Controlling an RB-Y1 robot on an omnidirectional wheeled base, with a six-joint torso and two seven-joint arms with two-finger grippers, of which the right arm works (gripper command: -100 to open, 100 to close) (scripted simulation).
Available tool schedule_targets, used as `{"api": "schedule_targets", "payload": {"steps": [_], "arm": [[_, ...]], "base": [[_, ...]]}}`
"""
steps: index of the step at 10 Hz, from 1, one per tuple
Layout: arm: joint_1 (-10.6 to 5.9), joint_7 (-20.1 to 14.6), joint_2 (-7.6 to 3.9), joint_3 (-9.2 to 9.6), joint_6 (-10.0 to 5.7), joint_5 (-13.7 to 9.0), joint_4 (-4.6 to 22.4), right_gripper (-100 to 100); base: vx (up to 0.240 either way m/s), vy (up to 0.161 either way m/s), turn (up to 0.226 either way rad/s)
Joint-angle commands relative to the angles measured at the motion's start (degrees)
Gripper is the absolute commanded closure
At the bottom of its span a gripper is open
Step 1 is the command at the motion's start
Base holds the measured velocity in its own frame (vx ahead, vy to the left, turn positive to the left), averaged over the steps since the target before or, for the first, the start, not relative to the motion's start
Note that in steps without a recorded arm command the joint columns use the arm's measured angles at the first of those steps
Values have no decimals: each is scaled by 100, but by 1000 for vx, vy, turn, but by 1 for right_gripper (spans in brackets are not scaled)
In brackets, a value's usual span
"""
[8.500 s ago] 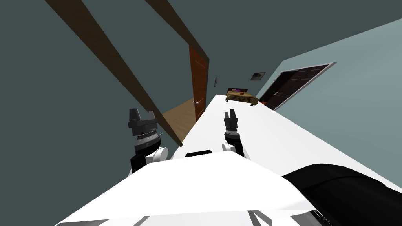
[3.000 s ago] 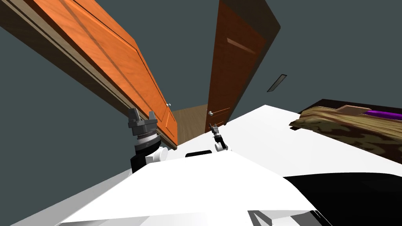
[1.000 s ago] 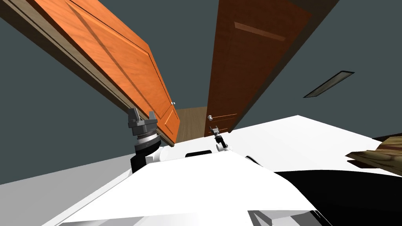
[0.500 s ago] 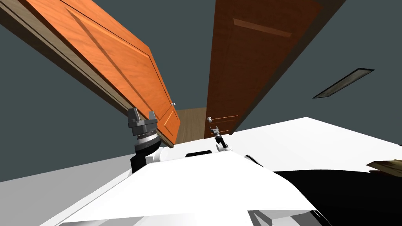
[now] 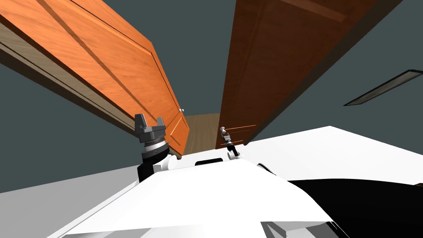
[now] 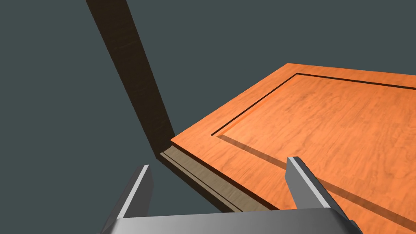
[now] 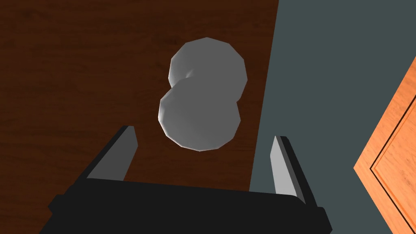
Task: Push the door open
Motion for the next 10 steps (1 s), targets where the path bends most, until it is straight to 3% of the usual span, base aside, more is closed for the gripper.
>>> {"api": "schedule_targets", "payload": {"steps": [1,3,4,9,10], "arm": [[-2,17,17,-13,-18,-13,26,-100],[2,20,18,-15,-14,-15,19,-100],[2,20,18,-15,-14,-15,19,100],[2,20,18,-15,-14,-15,19,100],[-18,-196,21,-44,-5,-39,14,100]], "base": [[177,-27,21],[119,-14,18],[-10,0,-2],[-7,0,3],[20,-1,17]]}}
